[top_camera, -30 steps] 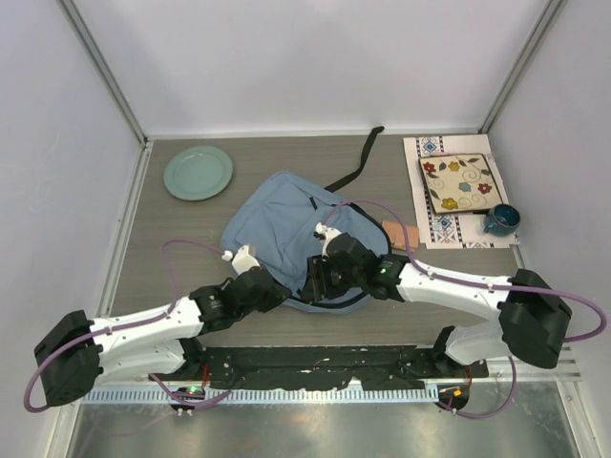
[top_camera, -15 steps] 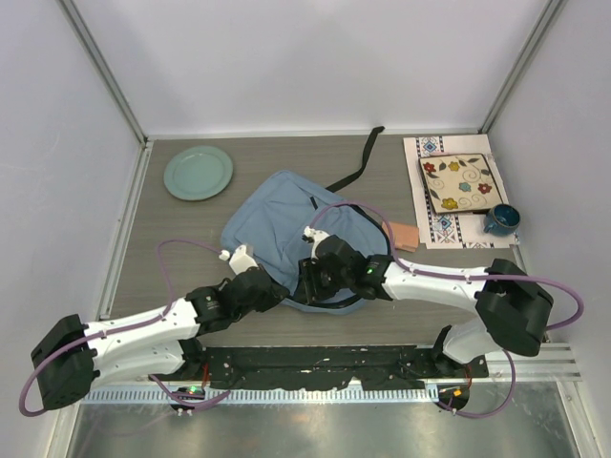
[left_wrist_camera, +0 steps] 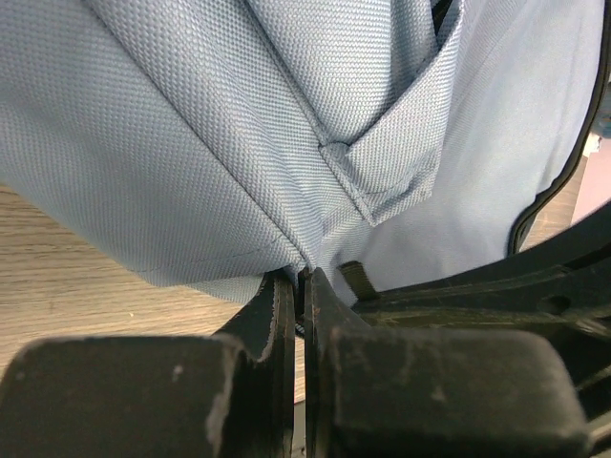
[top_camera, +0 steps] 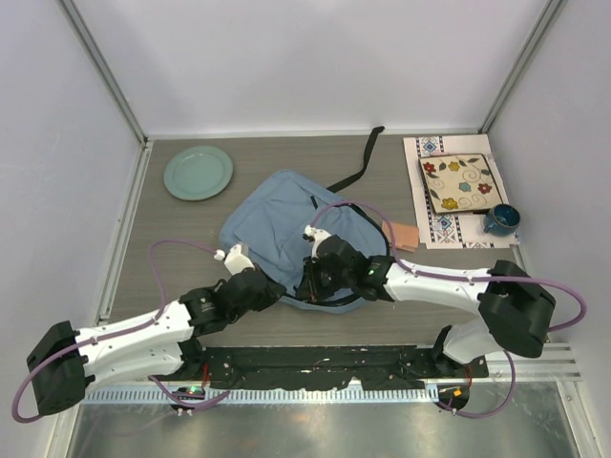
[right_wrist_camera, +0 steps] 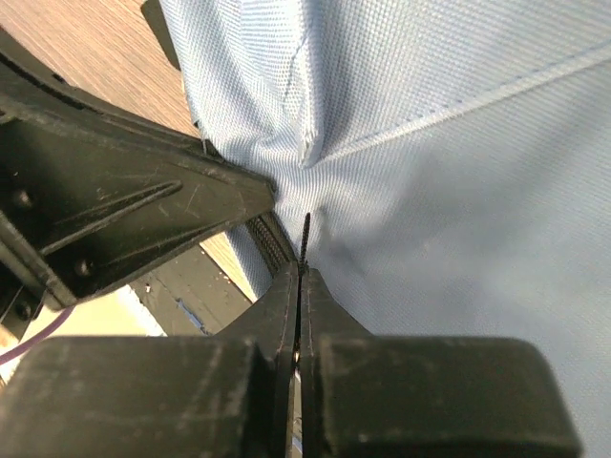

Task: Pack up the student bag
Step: Zip the student bag at the center of the board.

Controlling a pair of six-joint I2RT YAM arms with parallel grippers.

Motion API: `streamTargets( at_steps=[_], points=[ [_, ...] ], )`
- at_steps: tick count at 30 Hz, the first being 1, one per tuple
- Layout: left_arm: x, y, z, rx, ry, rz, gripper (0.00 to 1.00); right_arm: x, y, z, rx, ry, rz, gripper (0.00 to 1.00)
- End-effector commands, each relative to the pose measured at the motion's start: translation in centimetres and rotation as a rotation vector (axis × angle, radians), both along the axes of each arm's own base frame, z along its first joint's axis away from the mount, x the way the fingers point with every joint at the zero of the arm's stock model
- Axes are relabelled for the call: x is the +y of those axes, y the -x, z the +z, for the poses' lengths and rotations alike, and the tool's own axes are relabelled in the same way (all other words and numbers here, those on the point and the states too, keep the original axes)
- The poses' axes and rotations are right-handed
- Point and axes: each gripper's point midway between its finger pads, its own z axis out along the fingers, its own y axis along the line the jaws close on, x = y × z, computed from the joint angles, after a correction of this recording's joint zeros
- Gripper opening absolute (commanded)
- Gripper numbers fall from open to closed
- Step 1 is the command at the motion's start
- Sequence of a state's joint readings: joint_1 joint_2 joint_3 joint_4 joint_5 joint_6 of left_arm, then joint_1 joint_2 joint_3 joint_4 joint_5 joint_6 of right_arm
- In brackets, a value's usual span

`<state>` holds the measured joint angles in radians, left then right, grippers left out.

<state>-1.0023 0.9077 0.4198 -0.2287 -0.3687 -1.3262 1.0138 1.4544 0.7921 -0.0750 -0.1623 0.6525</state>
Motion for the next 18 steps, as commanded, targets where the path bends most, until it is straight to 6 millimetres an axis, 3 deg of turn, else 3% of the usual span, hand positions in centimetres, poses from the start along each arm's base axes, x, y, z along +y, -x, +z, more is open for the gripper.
streamTargets(
  at_steps=[1, 3, 5, 9, 18],
  points=[
    [2.0, -1.7, 1.5, -0.092, -0.057, 0.084, 0.0, -0.5, -0.5, 3.9, -0.107, -0.092, -0.024, 0.01],
    [2.7, -1.8, 1.4, -0.089, -0.08, 0.097, 0.0, -1.0, -0.1, 4.1, -0.122, -0.116, -0.019, 0.01],
    [3.3, -2.1, 1.3, -0.09, -0.085, 0.111, 0.0, -0.9, 0.3, 5.9, -0.156, -0.191, -0.005, 0.01],
    [4.3, -2.6, 1.3, -0.087, -0.08, 0.129, 0.0, -1.9, 1.5, 5.5, -0.143, -0.237, 0.005, 0.01],
    [6.0, -3.4, 1.8, -0.088, -0.135, 0.153, 0.0, -6.1, -0.4, 6.3, -0.228, -0.254, -0.233, 0.01]
  ],
)
